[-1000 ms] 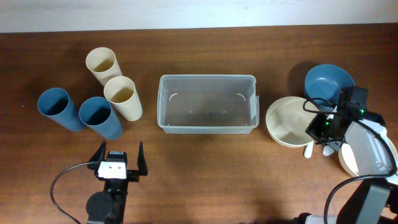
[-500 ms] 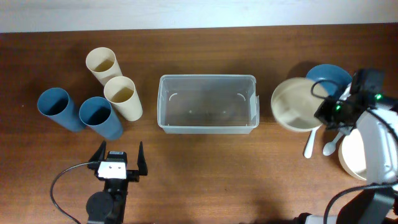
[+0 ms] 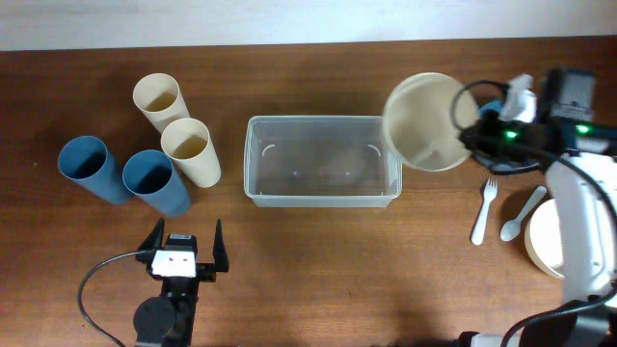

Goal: Pack container
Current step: 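Carry the cream bowl left and lower it into the clear container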

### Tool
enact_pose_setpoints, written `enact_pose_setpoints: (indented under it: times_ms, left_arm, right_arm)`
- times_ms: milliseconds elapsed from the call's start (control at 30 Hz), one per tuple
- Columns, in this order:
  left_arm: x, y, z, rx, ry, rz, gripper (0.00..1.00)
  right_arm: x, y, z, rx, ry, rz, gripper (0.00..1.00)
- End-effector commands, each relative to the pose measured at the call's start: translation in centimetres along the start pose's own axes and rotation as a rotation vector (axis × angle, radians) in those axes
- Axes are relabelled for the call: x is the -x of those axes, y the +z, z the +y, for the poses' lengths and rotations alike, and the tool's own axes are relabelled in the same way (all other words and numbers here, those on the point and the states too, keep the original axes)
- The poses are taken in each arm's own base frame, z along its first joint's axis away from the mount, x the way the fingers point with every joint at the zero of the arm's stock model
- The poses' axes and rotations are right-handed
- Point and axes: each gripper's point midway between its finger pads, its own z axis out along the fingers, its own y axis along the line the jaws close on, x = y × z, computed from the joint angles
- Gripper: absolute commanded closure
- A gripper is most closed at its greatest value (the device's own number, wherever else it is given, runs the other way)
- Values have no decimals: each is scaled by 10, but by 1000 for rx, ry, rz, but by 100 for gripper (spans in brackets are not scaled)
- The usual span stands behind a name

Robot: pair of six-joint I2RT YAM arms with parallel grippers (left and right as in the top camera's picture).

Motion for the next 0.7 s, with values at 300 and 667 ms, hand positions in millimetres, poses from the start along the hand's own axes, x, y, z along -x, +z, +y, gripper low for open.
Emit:
enact_pose_setpoints:
  times_ms: [300, 667]
  left_arm:
    - [0, 0, 2, 9, 12, -3, 0]
    - [0, 0, 2, 9, 12, -3, 1]
  right_arm:
    - [-36, 65, 96, 91, -262, 104, 96]
    - [-76, 161, 92, 75, -258, 277, 96]
